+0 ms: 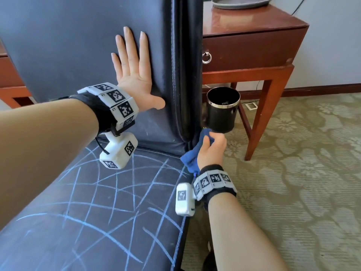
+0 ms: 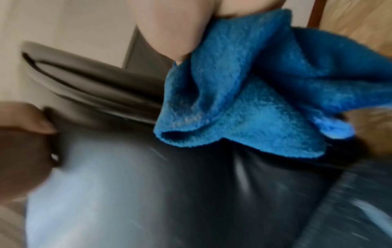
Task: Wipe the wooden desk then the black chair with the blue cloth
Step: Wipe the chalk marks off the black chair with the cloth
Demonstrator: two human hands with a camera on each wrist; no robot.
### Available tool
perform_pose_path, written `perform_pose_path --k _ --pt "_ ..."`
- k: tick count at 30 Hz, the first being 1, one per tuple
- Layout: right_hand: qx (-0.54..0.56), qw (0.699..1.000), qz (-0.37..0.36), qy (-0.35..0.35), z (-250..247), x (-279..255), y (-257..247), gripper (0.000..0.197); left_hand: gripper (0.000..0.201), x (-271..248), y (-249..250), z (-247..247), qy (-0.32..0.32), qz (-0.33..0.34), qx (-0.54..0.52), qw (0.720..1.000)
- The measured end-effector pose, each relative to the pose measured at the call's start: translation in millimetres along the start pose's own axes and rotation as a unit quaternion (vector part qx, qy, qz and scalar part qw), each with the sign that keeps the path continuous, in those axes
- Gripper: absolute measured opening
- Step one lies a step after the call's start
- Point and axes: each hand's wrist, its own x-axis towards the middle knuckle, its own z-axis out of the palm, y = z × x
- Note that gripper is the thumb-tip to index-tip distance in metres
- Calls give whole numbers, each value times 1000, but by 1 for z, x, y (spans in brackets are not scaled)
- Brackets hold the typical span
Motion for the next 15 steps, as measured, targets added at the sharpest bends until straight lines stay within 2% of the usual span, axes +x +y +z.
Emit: perform_pose_path --k 4,7,10,13,15 --pt "60 989 -129 45 2 5 -42 9 132 -1 2 -1 -12 -15 16 1000" --pt "63 978 -199 6 12 -7 -54 11 131 0 5 -1 -24 -31 26 999" --pt "31 988 -147 -20 17 -8 -41 15 130 1 7 -2 -32 -38 33 998" --pt "-4 998 -27 -63 20 -7 -21 20 129 2 8 -2 -38 -42 37 998" --pt "-10 996 44 -80 23 -7 -13 15 129 4 9 -2 -44 -47 41 997"
